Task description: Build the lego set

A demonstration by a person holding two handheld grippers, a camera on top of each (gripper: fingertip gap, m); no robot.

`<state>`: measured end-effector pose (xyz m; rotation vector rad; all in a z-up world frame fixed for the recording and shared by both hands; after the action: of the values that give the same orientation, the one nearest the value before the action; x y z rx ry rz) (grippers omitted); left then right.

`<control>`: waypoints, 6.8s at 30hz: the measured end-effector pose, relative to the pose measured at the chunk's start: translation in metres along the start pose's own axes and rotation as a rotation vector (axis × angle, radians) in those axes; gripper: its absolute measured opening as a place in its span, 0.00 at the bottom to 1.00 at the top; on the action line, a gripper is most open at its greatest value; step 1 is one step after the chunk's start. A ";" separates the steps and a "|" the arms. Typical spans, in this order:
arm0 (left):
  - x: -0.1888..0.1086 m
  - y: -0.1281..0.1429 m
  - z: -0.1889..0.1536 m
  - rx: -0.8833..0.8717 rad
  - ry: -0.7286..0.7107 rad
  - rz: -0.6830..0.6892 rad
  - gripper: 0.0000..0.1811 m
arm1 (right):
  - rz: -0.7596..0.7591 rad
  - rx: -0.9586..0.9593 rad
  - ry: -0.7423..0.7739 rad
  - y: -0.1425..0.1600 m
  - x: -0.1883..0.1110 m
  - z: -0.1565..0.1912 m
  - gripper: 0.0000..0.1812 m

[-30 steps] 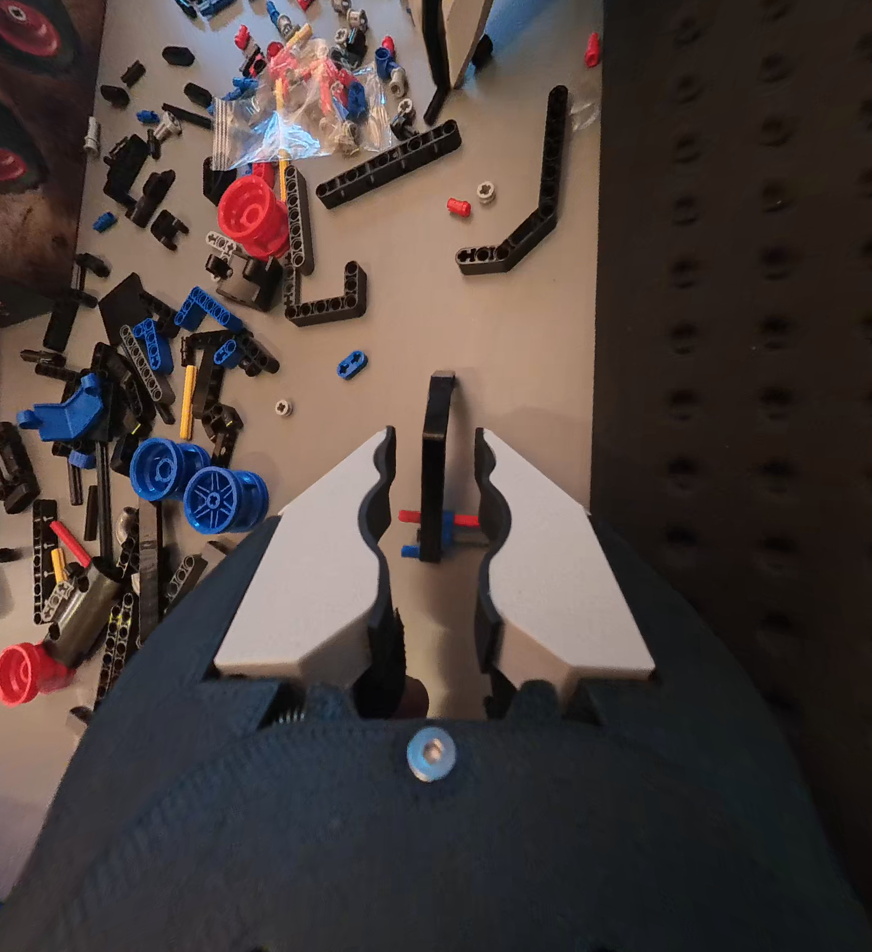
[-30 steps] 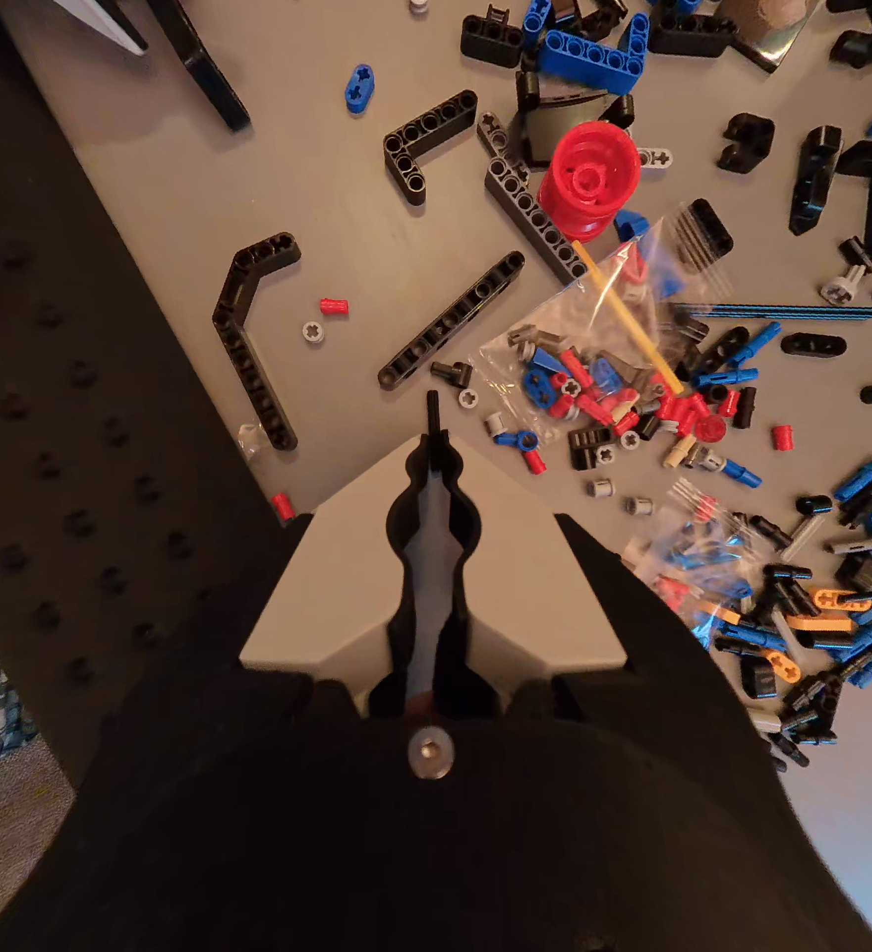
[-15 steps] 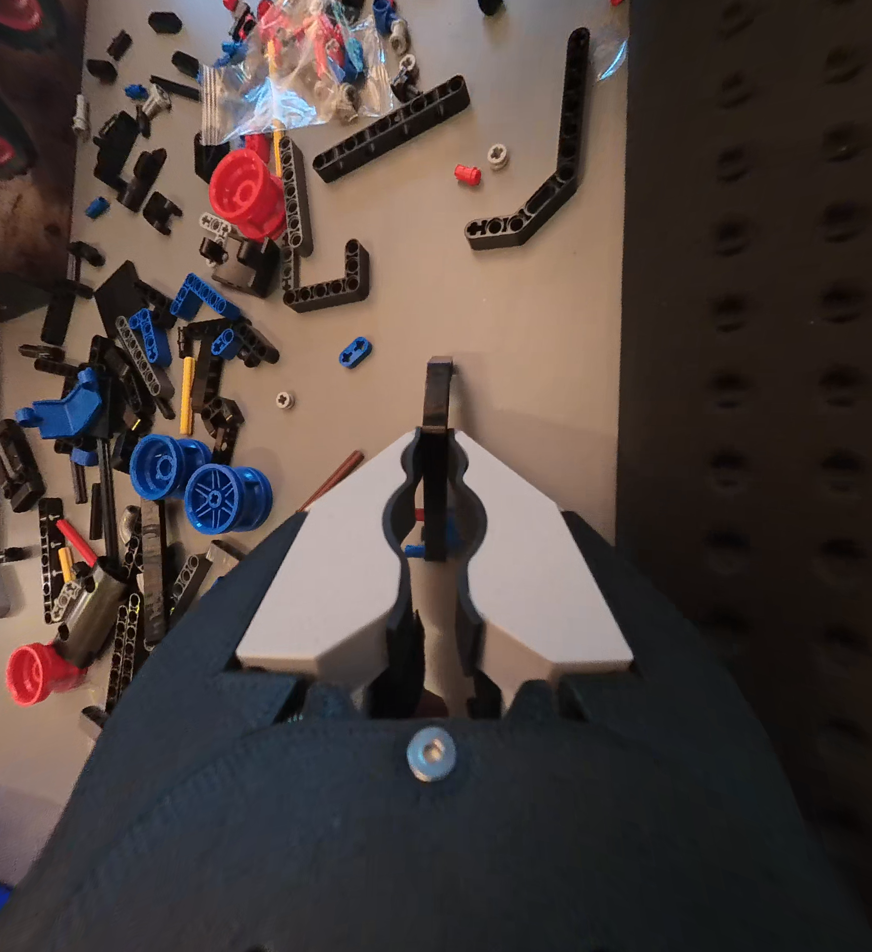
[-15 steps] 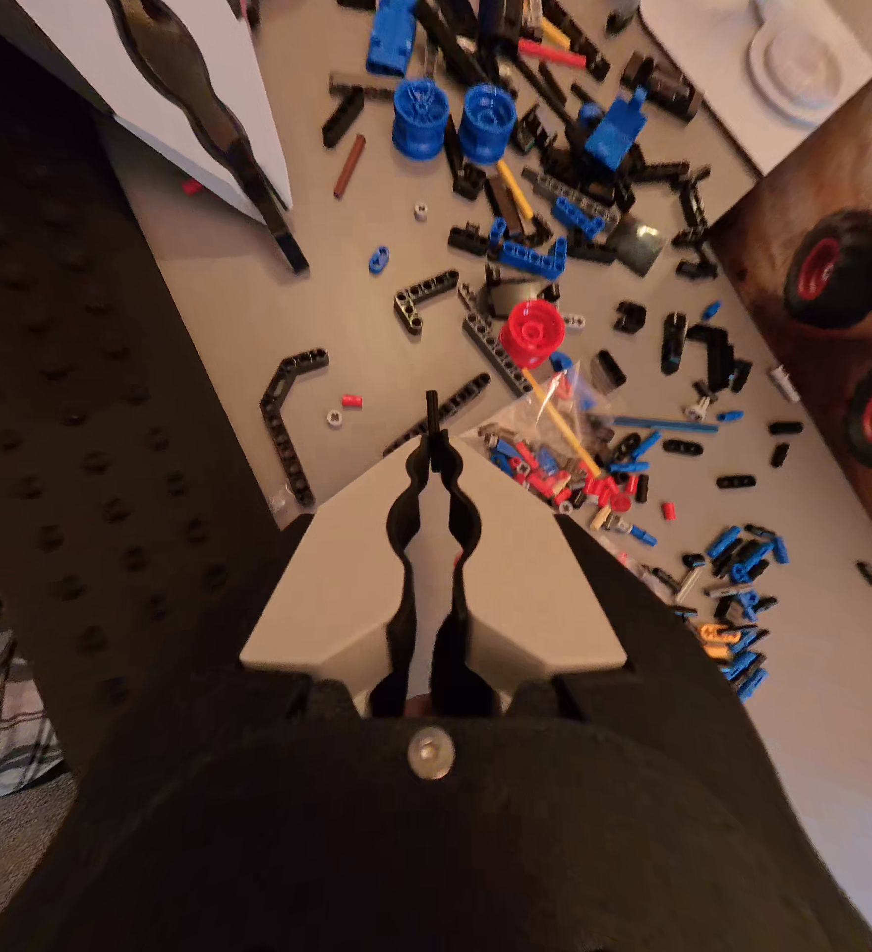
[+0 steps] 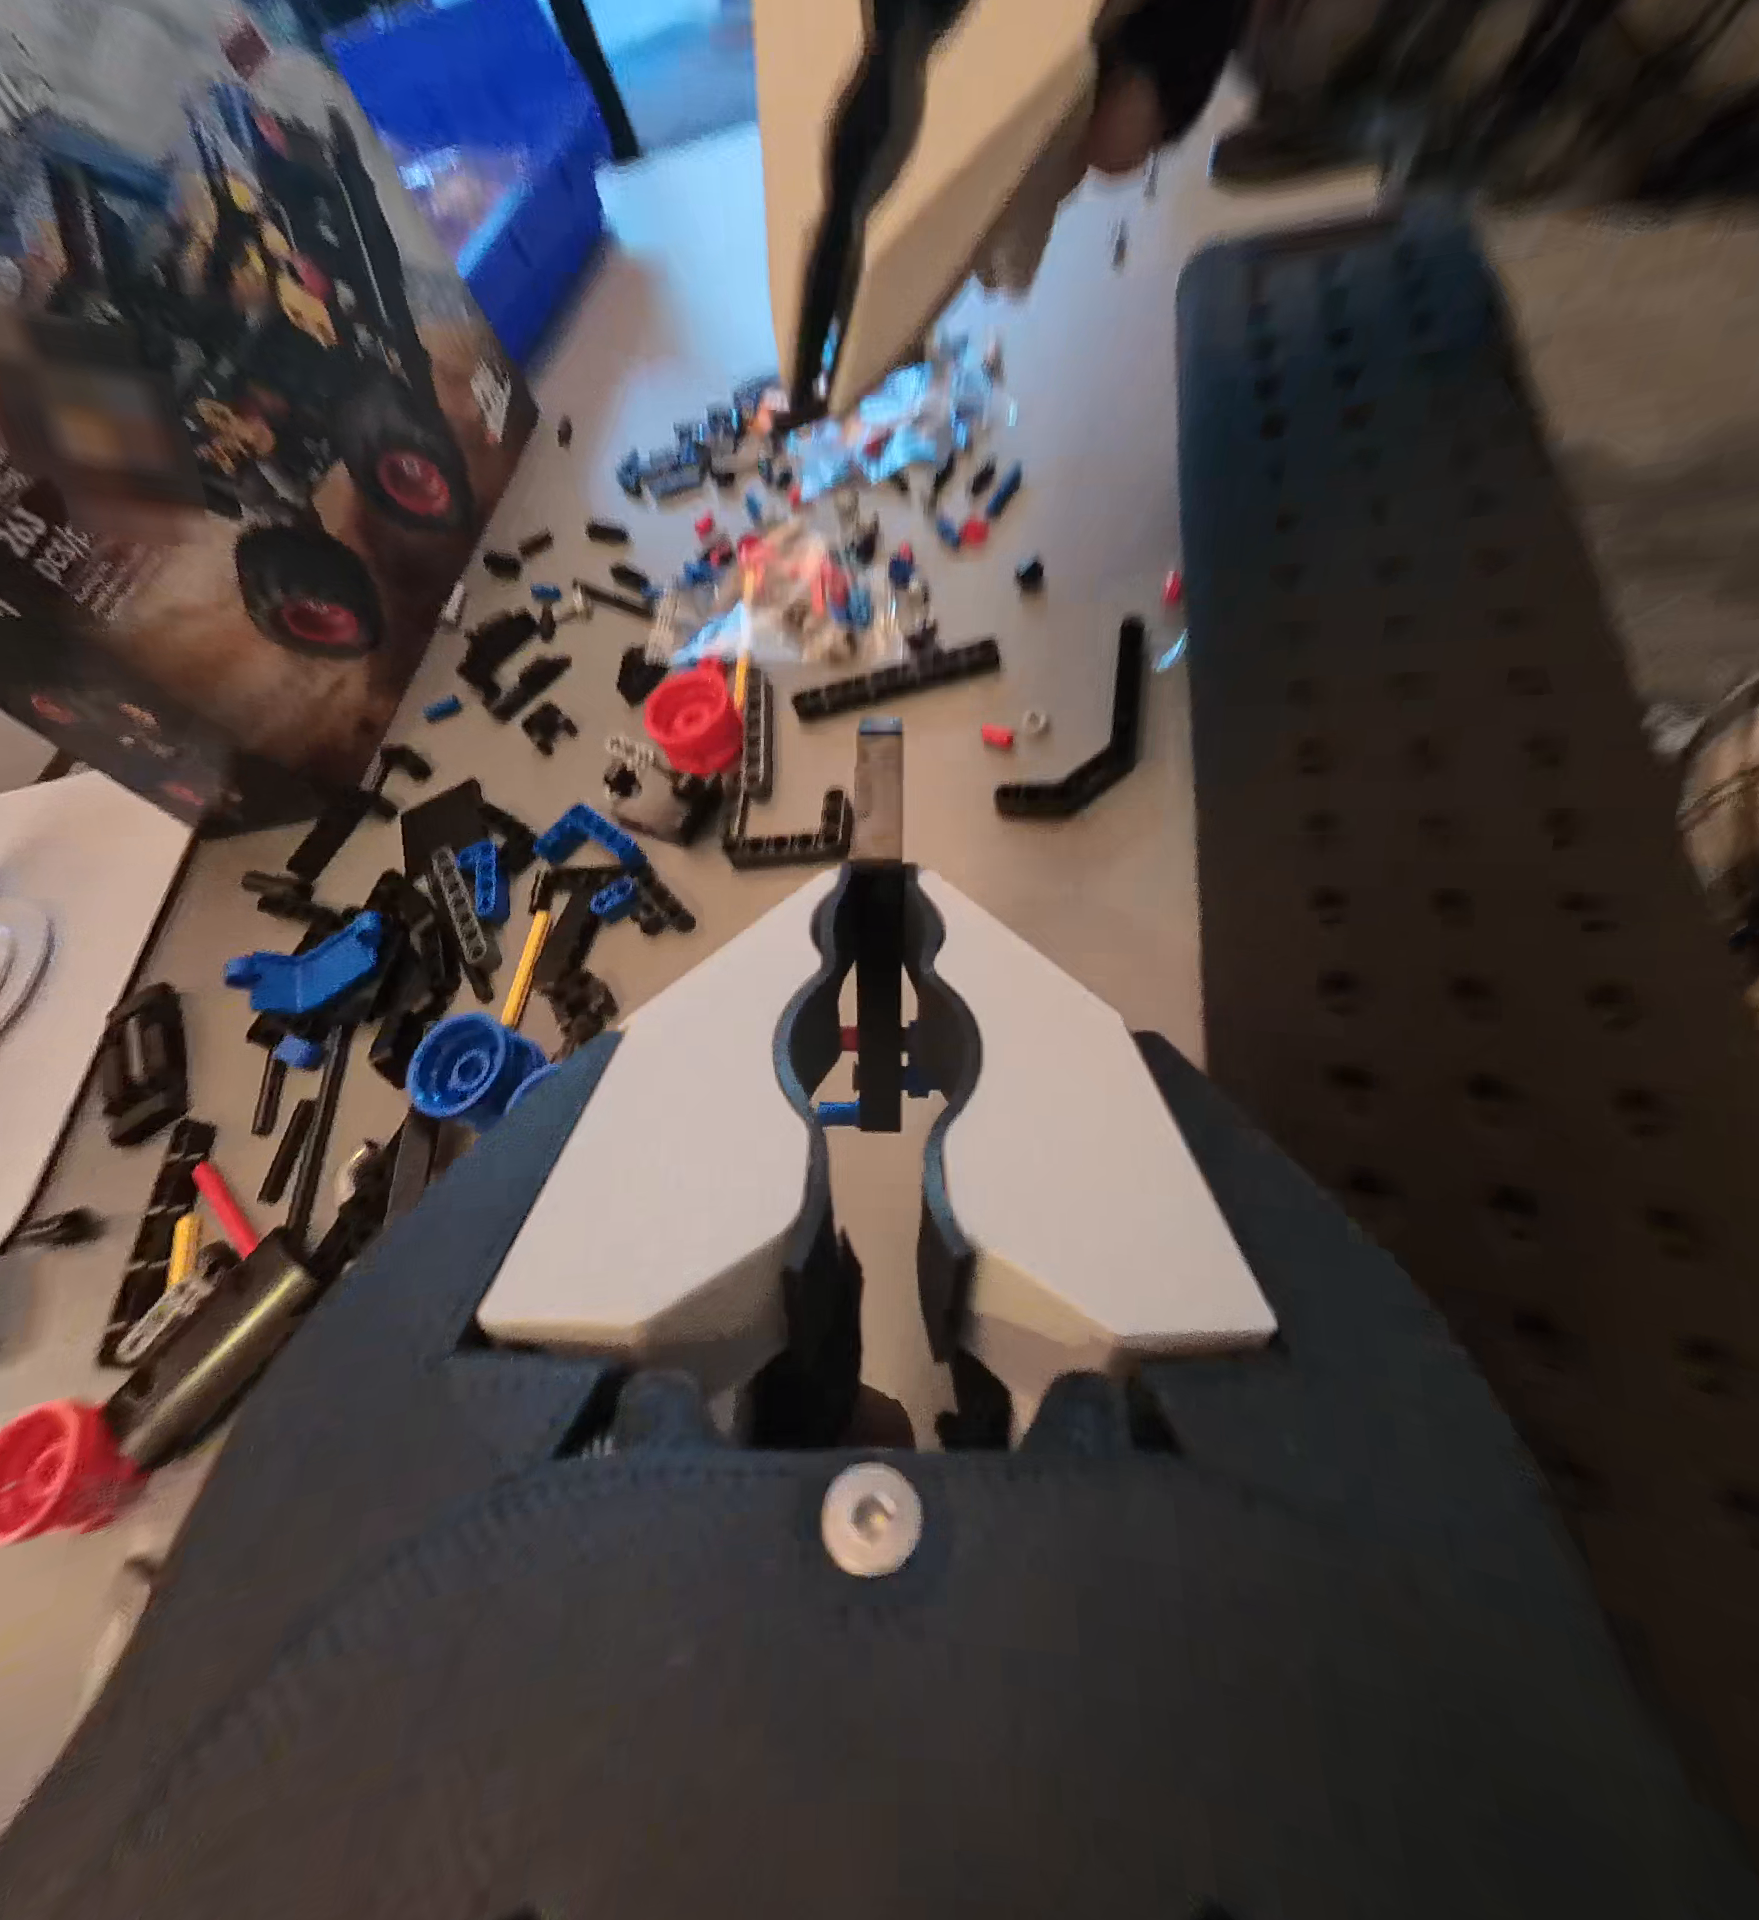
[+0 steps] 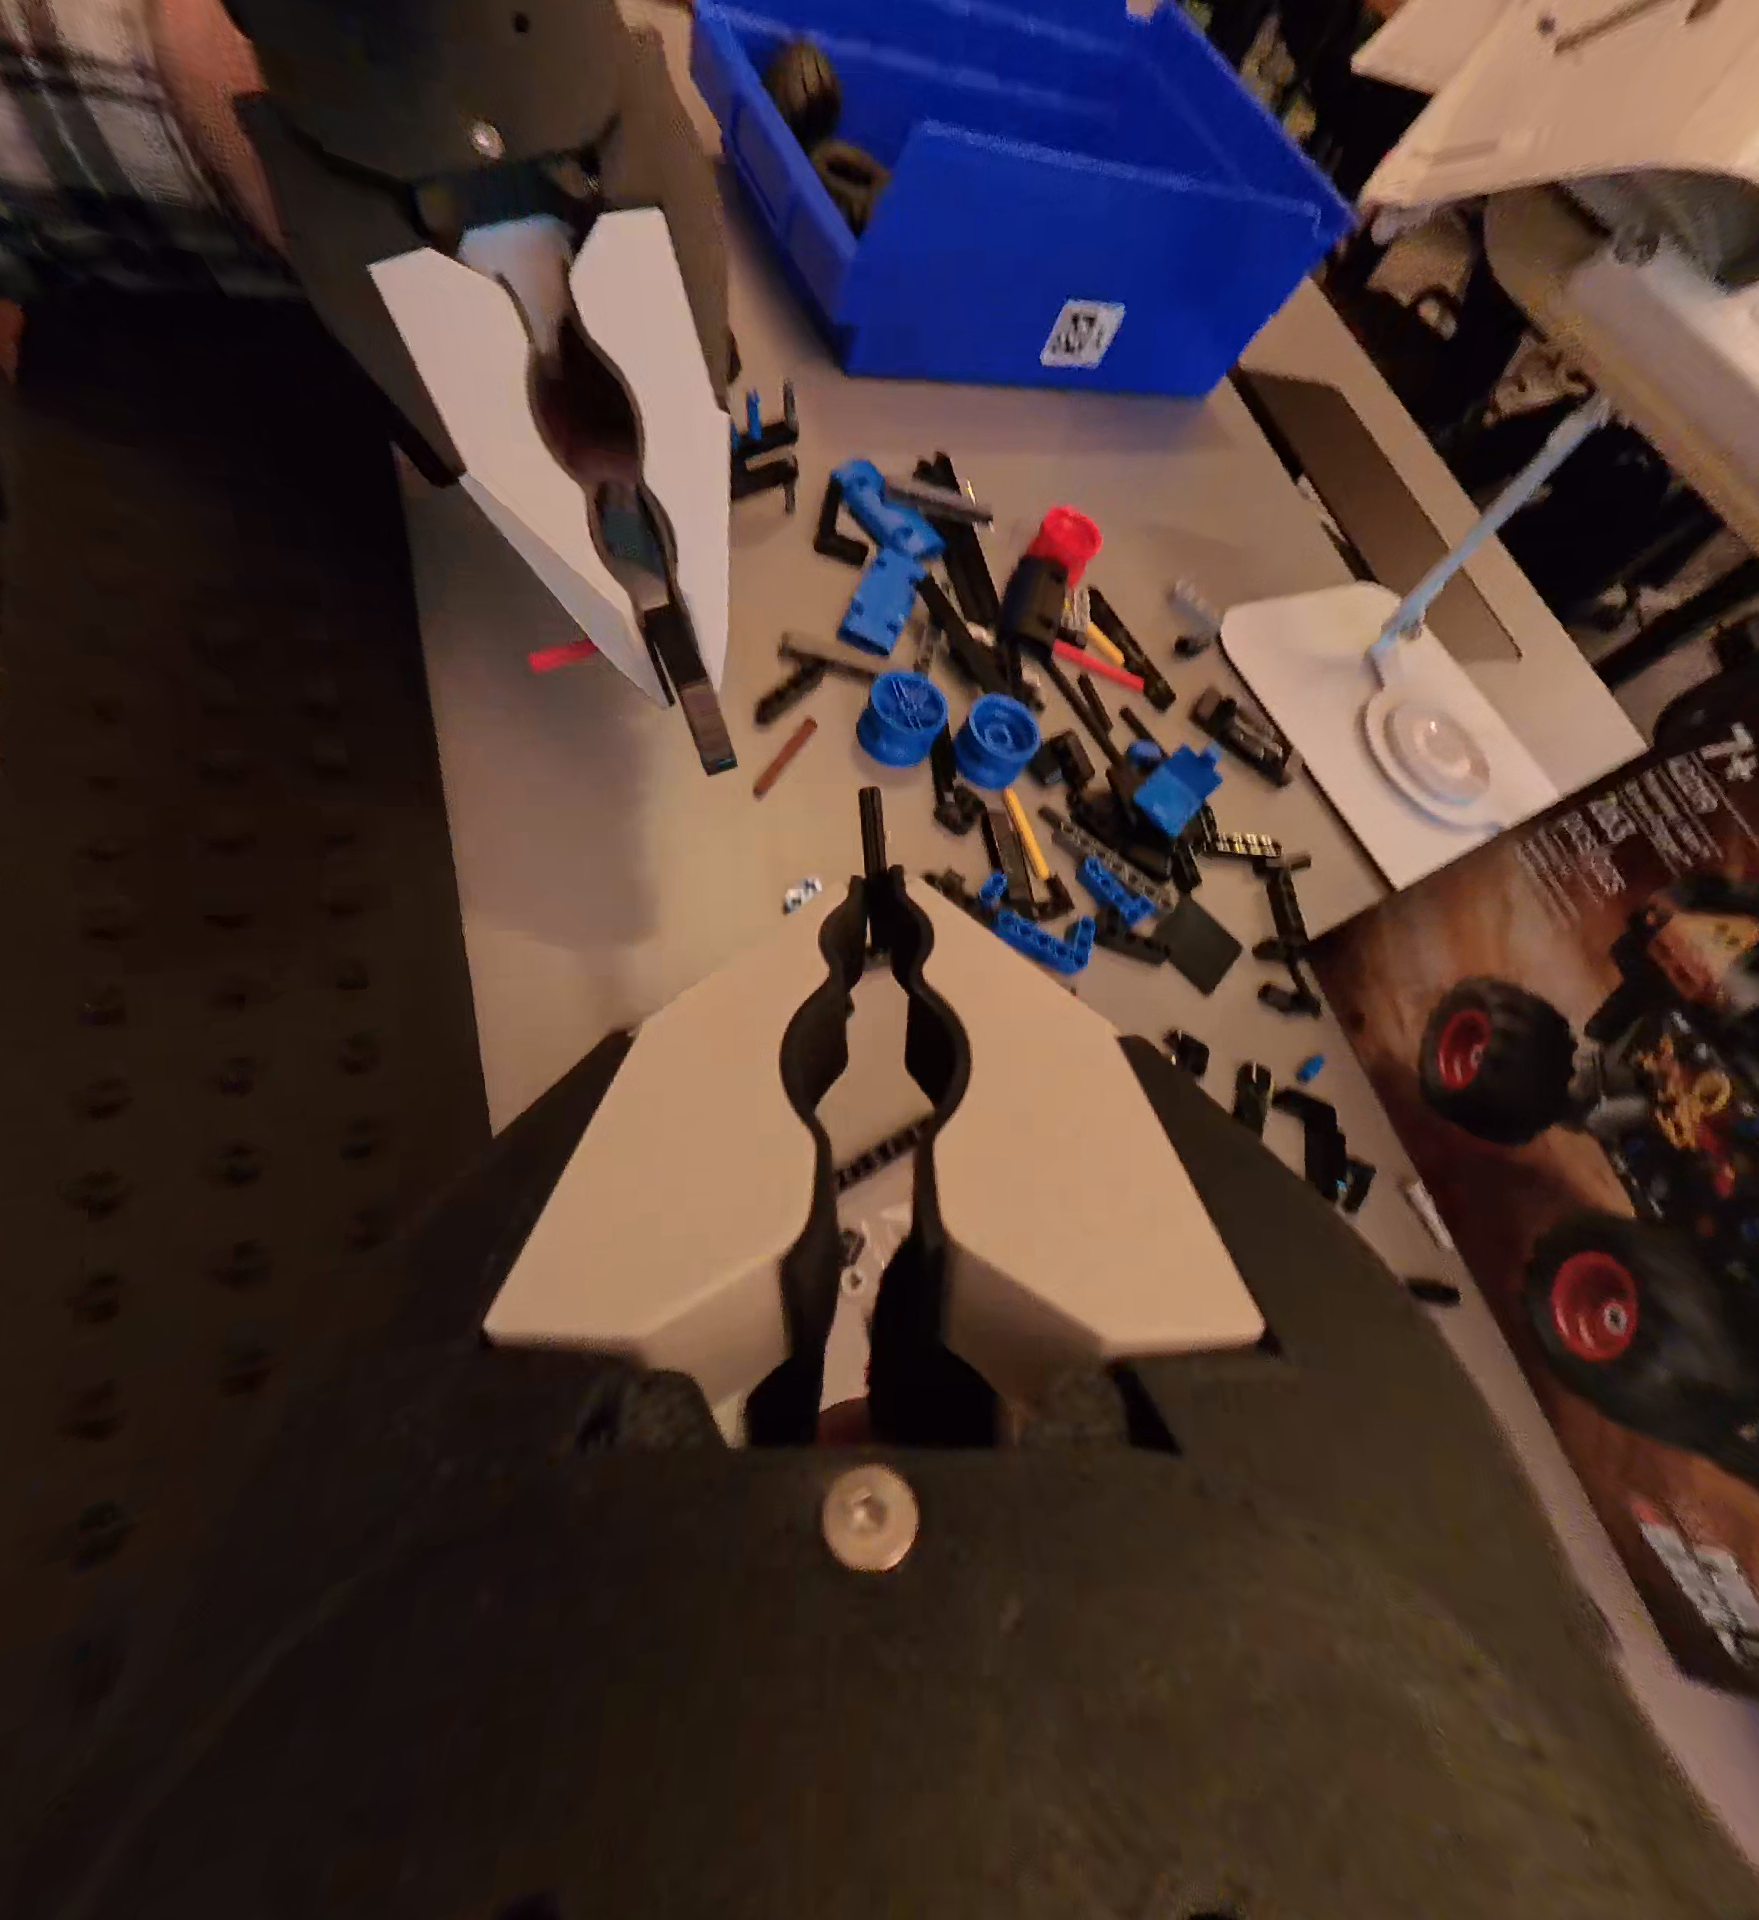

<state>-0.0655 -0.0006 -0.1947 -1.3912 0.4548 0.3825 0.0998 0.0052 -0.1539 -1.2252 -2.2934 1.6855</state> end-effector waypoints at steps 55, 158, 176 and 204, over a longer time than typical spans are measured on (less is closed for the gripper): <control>0.005 -0.027 -0.016 0.660 -0.094 0.407 0.03 | 0.164 -1.243 -0.450 -0.034 0.033 0.065 0.00; -0.029 -0.059 0.005 0.300 -0.308 -0.305 0.01 | -0.385 0.430 -0.511 -0.065 0.032 0.005 0.02; 0.047 0.011 -0.018 0.282 0.145 0.464 0.04 | -0.096 0.182 -0.415 0.015 0.024 0.011 0.01; 0.049 0.026 -0.026 0.304 0.164 0.515 0.04 | 0.007 0.046 -0.586 0.038 0.044 0.040 0.01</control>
<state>-0.0391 -0.0225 -0.2453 -1.0004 0.9724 0.5907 0.0728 0.0043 -0.2185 -0.7998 -2.5078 2.3308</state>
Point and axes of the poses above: each gripper's, where its closed fingertips meet, x out along the fingers, y out of its underside, z = x × y across the jaws, the point moved 6 cm from there along -x, back along the fingers, and after that the axes turned 14 degrees about y, right-handed, at the moved point
